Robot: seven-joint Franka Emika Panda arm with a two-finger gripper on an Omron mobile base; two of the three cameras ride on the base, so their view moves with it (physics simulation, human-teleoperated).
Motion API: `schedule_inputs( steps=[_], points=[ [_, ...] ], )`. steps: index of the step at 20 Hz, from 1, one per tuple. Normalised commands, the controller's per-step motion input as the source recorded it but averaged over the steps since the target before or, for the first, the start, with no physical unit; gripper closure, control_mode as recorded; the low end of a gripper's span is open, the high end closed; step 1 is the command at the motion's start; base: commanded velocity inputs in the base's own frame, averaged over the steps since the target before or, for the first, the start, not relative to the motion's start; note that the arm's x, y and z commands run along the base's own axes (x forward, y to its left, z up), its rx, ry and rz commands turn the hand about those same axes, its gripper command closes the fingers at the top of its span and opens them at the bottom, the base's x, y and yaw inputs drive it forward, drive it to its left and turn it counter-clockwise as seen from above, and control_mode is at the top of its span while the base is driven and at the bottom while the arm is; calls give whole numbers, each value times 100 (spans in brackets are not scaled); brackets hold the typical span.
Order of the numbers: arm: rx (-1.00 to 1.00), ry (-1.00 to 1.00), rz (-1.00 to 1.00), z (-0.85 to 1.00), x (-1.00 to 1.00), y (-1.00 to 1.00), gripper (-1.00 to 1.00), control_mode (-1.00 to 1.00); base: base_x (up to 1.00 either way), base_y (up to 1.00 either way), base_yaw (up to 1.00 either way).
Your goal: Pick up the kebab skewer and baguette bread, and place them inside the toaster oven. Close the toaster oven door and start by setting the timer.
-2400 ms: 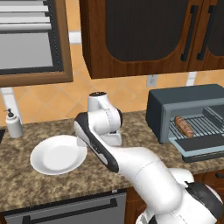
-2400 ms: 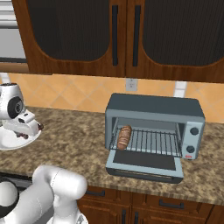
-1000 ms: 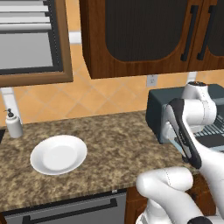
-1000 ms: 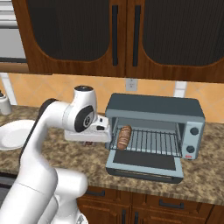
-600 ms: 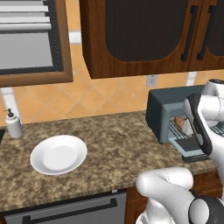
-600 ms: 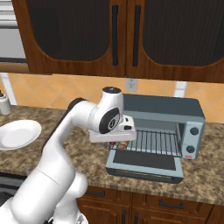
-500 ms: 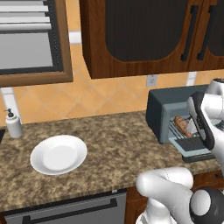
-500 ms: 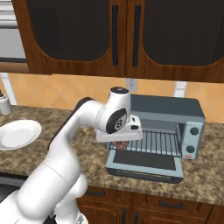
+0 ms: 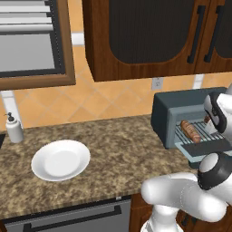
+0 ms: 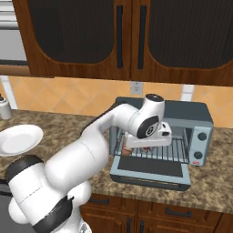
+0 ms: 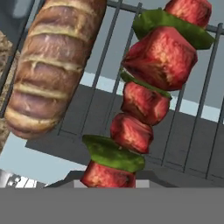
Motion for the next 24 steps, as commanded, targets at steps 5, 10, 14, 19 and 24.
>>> schedule_inputs(
  steps=[5, 10, 14, 19, 24],
  points=[
    [7, -2, 0, -20, 28, -42, 100, -100, 0, 0, 0],
    [10, 0, 0, -31, 18, -19, 100, -100, 0, 0, 0],
    [6, -1, 1, -19, 17, 0, 100, -100, 0, 0, 0],
    [3, -3, 0, -23, 5, 0, 100, -100, 0, 0, 0],
    [0, -1, 0, -29, 1, 0, 100, -100, 0, 0, 0]
  ],
)
